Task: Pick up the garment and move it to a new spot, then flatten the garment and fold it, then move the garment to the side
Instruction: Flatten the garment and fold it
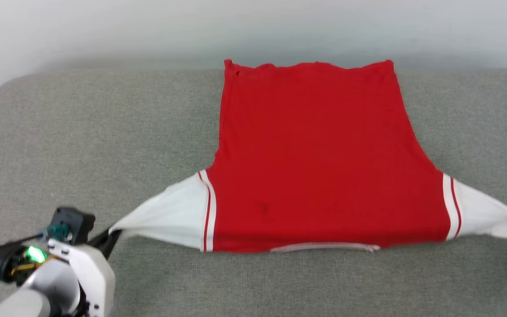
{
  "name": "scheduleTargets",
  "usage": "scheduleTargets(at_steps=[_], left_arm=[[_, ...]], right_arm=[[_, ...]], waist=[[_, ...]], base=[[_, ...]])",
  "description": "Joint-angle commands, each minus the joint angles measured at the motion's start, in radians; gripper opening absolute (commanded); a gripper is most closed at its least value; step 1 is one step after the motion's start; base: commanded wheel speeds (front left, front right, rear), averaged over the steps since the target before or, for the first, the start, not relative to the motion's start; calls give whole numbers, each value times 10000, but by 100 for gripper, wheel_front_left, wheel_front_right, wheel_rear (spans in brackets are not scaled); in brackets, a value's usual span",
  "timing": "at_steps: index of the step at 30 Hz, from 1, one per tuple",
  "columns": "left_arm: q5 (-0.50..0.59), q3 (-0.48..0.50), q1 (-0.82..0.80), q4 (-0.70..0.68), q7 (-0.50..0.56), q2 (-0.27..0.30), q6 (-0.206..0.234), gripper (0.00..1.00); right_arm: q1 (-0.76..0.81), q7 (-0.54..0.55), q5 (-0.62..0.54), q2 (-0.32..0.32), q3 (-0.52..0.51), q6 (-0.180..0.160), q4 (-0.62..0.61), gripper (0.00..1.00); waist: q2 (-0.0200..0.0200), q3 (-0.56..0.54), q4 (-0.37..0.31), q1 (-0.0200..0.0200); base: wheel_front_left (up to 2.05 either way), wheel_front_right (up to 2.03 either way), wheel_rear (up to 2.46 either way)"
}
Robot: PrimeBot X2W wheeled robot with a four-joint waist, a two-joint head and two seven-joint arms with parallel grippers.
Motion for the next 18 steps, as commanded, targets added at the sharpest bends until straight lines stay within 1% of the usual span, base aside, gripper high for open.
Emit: scheduleTargets(at_steps=[1, 6, 10, 13, 17, 18], left_arm=[[-55, 91, 248, -58, 50, 117, 124, 0], [-440, 151, 1349, -796, 284, 331, 461, 0], [-694, 169, 1967, -1141, 325, 345, 651, 0], [-833, 81, 2232, -1279, 266, 181, 667, 0], [-925, 2, 2121, -1415, 78, -77, 634, 0], [-945, 8, 2070, -1458, 61, -135, 615, 0]], right_arm=[[285, 77, -33, 45, -169, -18, -109, 0], [1617, 800, -144, 527, -836, -18, -1097, 0], [2596, 1441, -190, 787, -1177, -16, -1814, 0], [3008, 1717, -191, 948, -1370, -16, -2277, 0], [3027, 1782, -216, 1111, -1431, -16, -2581, 0], [2934, 1726, -219, 1089, -1377, -16, -2693, 22]], waist=[[0, -69, 1, 3], [0, -209, -12, 3], [0, -291, -27, 3], [0, -286, -45, 3], [0, -200, -26, 3], [0, -173, -7, 3]], base=[[0, 0, 0], [0, 0, 0], [0, 0, 0], [0, 0, 0], [0, 0, 0], [0, 0, 0]])
